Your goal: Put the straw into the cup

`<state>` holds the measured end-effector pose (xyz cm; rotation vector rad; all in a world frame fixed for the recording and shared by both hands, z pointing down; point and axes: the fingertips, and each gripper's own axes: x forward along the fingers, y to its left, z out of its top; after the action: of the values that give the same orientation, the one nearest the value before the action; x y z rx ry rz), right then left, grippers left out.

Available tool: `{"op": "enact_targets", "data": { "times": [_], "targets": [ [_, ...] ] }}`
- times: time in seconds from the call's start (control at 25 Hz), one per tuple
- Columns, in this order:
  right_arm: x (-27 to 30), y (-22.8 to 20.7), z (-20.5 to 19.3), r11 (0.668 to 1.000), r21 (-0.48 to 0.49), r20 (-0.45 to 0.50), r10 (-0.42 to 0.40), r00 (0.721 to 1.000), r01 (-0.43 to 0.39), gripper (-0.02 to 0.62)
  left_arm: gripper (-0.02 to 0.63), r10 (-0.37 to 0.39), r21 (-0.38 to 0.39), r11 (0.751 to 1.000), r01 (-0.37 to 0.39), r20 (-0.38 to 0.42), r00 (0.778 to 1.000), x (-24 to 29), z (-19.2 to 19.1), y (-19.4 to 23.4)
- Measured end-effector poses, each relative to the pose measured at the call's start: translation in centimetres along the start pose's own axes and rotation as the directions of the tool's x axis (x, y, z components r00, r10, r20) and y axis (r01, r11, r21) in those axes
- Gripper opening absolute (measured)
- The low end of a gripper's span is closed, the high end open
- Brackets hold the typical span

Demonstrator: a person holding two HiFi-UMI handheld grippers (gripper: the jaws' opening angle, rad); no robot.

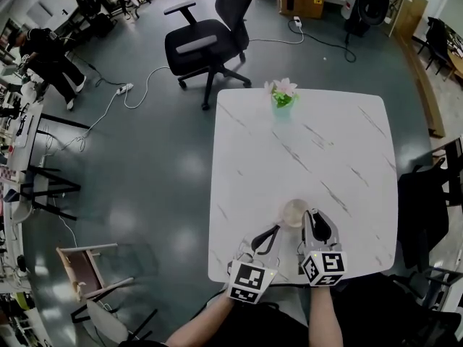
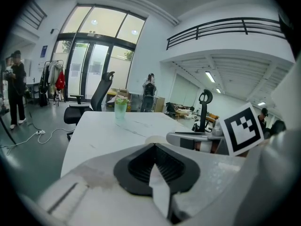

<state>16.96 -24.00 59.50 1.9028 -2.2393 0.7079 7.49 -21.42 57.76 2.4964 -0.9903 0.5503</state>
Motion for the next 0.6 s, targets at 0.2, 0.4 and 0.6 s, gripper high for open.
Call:
{"op": "enact_targets", "data": {
  "times": [0.2, 0.4, 0.6],
  "targets": [
    [0.0, 0.2, 0.3, 1.0, 0.001, 0.001, 0.009, 1.0, -0.009, 0.108, 0.002, 0.002, 0.004, 1.0, -0.002, 0.006, 1.0, -0.2, 0.3, 0.1],
    [-0.3, 0.1, 0.8, 1.0, -0.003, 0.012, -0.003, 1.0, 0.003, 0.125, 0.002, 0.001, 0.006, 1.0, -0.002, 0.014, 1.0, -0.3, 0.7, 0.0],
    [-1.0, 0.1, 1.7, 1.0, -0.012, 0.031, -0.018, 0.999, 0.018, 0.13, 0.002, -0.002, 0.01, 1.0, 0.002, 0.027, 1.0, -0.5, 1.3, 0.0]
  ]
}}
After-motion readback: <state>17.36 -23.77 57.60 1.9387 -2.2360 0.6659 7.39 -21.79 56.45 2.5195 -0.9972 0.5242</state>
